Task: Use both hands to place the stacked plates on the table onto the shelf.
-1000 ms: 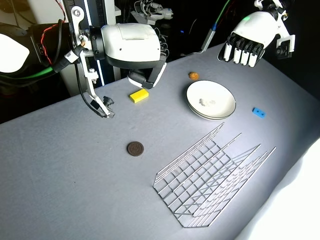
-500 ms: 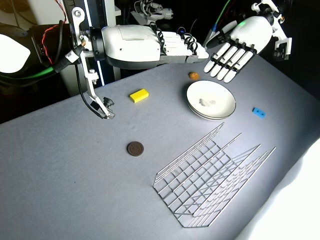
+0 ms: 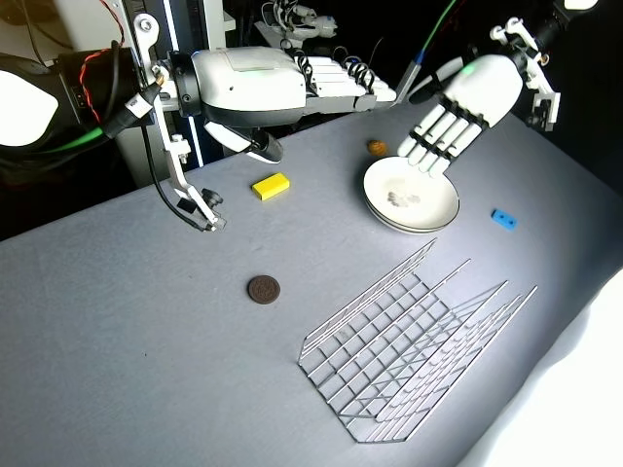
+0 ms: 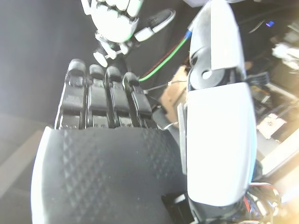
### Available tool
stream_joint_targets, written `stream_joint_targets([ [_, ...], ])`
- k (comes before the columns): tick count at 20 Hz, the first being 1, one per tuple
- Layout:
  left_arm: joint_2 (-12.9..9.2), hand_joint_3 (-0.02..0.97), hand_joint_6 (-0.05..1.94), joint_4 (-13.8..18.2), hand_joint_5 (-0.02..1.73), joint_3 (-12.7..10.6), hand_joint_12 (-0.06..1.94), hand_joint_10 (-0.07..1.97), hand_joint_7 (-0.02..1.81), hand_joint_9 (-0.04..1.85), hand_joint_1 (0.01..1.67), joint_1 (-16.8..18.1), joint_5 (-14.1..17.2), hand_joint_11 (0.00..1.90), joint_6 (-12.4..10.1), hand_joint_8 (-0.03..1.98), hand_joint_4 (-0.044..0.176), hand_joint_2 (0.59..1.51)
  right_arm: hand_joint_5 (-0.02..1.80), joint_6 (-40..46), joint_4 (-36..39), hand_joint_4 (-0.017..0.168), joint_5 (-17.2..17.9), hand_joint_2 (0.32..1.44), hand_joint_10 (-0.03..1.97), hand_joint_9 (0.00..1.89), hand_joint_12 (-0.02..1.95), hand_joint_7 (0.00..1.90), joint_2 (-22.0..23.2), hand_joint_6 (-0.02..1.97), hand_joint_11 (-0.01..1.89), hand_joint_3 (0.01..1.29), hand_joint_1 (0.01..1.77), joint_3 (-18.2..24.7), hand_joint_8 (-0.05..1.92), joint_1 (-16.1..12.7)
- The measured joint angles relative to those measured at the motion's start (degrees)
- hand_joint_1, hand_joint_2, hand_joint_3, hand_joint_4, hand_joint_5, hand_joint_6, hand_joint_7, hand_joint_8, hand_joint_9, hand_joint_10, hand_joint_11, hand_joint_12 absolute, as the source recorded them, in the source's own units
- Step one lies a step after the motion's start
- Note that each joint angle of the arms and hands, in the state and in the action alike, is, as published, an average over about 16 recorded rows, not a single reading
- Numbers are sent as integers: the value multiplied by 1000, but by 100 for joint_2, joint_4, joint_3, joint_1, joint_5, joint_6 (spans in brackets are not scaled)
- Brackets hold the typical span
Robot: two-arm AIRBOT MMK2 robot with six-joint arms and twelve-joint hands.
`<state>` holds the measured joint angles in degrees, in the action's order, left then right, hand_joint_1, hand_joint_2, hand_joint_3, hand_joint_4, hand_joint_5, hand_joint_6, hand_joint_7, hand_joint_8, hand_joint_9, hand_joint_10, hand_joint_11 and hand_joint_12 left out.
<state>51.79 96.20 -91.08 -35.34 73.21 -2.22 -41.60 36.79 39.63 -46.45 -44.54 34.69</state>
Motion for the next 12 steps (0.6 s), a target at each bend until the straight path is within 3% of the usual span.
stream_joint_targets([
  [7,337,37,-13,-296,22,-574,-13,8,18,23,24,-890,-18,16,378,-13,-5,1086,22,44,151,3,-401,926,7,19,125,22,-99,18,23,16,1141,-57,11,-48],
  [12,506,35,-13,-456,21,-836,-13,8,16,21,24,-1301,-37,16,574,-13,-4,1084,20,16,202,3,-508,928,8,17,108,22,-207,18,15,16,1150,-182,12,-36],
])
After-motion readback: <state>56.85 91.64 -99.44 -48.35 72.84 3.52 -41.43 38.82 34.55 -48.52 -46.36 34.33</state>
